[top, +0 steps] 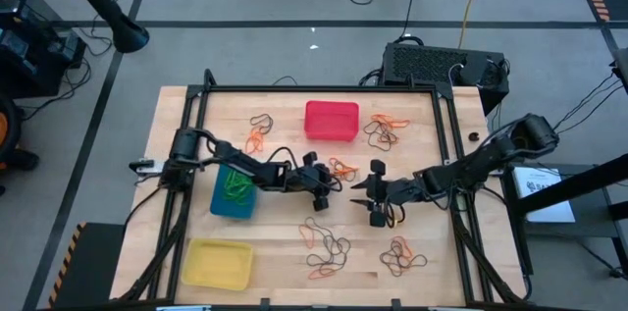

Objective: Sort rubber bands into baskets

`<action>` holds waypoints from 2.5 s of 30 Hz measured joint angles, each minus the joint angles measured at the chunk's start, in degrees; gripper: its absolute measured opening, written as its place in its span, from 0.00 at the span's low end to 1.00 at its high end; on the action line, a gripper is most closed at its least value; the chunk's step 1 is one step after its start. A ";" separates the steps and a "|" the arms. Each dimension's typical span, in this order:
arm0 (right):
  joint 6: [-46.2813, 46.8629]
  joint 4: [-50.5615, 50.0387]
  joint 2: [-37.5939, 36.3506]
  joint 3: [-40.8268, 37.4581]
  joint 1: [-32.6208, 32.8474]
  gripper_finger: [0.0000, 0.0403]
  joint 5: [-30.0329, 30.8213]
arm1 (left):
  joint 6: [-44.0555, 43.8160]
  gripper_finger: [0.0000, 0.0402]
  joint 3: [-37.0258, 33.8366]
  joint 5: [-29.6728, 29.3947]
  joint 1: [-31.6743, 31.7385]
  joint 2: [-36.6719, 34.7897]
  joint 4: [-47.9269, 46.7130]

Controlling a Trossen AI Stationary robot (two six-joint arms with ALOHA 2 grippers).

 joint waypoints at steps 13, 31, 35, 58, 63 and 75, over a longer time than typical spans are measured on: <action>0.02 -0.58 1.34 -0.09 -0.20 0.41 0.00 | 1.51 0.28 0.43 2.70 0.95 0.40 -2.85; 2.54 -0.25 1.30 -0.09 -0.20 0.41 -0.01 | 5.25 0.02 0.38 2.04 0.35 -0.27 0.67; 3.23 -0.33 1.30 -0.09 -0.20 0.41 -0.06 | 8.08 0.01 0.51 2.10 -1.74 -4.05 1.77; 4.09 -0.65 1.30 -0.09 -0.20 0.41 -0.15 | -26.90 0.00 0.52 18.20 -22.58 -41.49 -61.76; 4.09 -0.71 1.30 -0.08 -0.20 0.41 -0.20 | -41.89 0.00 0.52 18.54 -29.78 -44.63 -68.25; 3.85 -0.75 1.30 -0.07 -0.20 0.41 -0.20 | -71.64 0.00 0.52 14.60 -43.72 -40.18 -67.51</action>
